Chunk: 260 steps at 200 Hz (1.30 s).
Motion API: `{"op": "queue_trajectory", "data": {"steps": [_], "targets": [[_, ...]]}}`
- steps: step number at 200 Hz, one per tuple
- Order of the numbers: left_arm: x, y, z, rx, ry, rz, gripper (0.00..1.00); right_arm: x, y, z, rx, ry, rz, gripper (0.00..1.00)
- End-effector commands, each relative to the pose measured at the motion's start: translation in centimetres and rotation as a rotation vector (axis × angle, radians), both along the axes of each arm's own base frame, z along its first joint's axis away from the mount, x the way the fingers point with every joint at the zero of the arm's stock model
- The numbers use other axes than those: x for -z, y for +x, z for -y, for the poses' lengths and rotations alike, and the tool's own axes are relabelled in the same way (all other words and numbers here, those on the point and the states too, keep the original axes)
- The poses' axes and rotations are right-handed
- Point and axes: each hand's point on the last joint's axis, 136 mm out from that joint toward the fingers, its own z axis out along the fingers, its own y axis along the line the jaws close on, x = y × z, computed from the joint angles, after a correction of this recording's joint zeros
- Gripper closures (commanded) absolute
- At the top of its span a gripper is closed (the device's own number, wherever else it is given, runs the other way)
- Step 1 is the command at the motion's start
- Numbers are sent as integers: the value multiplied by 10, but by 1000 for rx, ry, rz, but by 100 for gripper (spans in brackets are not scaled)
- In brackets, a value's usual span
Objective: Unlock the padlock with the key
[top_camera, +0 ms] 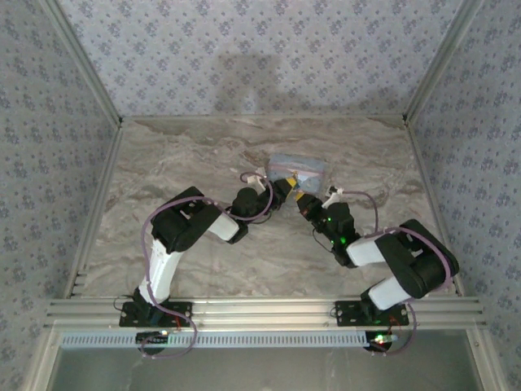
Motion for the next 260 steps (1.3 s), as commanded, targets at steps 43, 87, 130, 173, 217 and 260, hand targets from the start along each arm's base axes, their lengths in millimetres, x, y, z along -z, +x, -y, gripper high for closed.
{"op": "queue_trajectory", "data": {"steps": [43,87,130,173,217,260], "targets": [[-23,-52,36,222,-40,85,100,-40,24,-1,59,151,82,100],[-21,-54,35,225,-33,88,100,-50,27,2,70,119,83,100],[-22,-57,36,228,-33,90,100,-52,32,-4,45,56,83,100],[-20,-58,36,228,-29,85,100,-54,32,-10,-5,-115,99,100],[-20,-58,36,229,-30,87,100,-53,33,-9,-27,-15,105,100],[-21,-60,37,241,-30,87,100,-71,37,-9,-43,175,135,100]]}}
